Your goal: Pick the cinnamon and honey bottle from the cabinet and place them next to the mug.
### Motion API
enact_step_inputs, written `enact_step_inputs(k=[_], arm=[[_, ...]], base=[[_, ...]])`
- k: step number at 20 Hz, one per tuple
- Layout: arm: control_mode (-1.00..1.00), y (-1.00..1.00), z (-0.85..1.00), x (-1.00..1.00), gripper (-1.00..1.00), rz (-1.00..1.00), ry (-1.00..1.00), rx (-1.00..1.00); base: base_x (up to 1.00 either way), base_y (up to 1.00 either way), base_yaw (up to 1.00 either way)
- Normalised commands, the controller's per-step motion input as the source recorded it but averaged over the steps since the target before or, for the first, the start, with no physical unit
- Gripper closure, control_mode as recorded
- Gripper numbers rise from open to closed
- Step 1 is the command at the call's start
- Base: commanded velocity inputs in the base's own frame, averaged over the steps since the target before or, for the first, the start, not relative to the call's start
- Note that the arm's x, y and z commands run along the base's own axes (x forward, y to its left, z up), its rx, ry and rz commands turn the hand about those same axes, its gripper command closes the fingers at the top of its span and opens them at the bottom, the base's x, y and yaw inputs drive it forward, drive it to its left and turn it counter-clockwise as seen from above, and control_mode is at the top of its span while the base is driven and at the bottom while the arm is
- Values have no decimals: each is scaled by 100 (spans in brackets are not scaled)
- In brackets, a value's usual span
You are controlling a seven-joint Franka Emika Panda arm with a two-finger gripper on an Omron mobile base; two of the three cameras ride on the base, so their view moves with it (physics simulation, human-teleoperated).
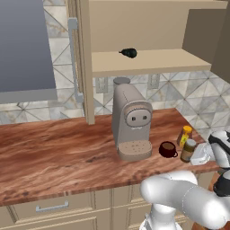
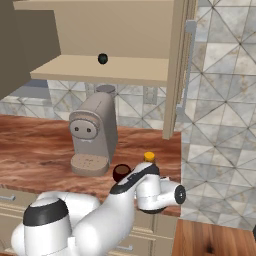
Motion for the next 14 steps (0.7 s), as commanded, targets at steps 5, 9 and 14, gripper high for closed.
enact_step_inputs(k=[5,9,14], arm=[[-100,0,-29,1,100,0,0,0],[-100,0,-2,0,100,0,0,0],[-100,0,0,0,-100,0,0,0]], base=[[0,0,0],[0,0,0],[0,0,0]])
